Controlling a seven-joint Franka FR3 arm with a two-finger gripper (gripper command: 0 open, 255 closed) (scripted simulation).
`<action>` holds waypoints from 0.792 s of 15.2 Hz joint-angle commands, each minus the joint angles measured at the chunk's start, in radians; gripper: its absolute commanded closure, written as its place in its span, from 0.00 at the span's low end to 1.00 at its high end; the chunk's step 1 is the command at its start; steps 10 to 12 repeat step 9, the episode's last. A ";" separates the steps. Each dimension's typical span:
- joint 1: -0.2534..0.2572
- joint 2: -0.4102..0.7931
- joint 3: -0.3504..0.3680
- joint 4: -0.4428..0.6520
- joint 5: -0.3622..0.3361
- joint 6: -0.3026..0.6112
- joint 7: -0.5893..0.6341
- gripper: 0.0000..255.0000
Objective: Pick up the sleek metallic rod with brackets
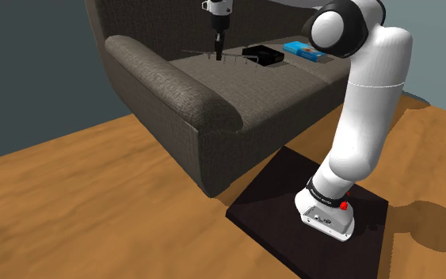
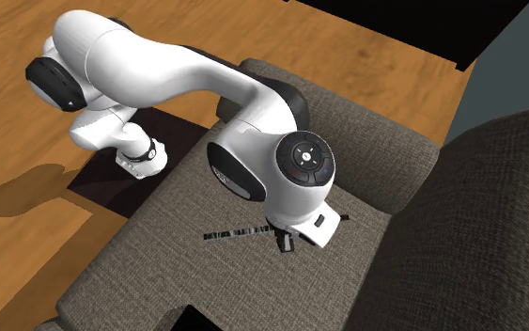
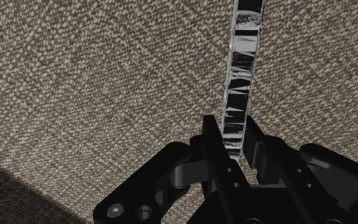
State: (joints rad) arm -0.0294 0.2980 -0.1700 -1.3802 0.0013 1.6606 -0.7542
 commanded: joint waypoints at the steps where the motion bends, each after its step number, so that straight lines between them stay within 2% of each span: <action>1: 0.000 0.004 0.000 0.035 0.001 -0.031 0.000 1.00; 7: -0.005 0.029 -0.001 0.152 0.005 -0.124 -0.004 1.00; 12: -0.005 0.029 -0.001 0.155 0.005 -0.126 -0.004 1.00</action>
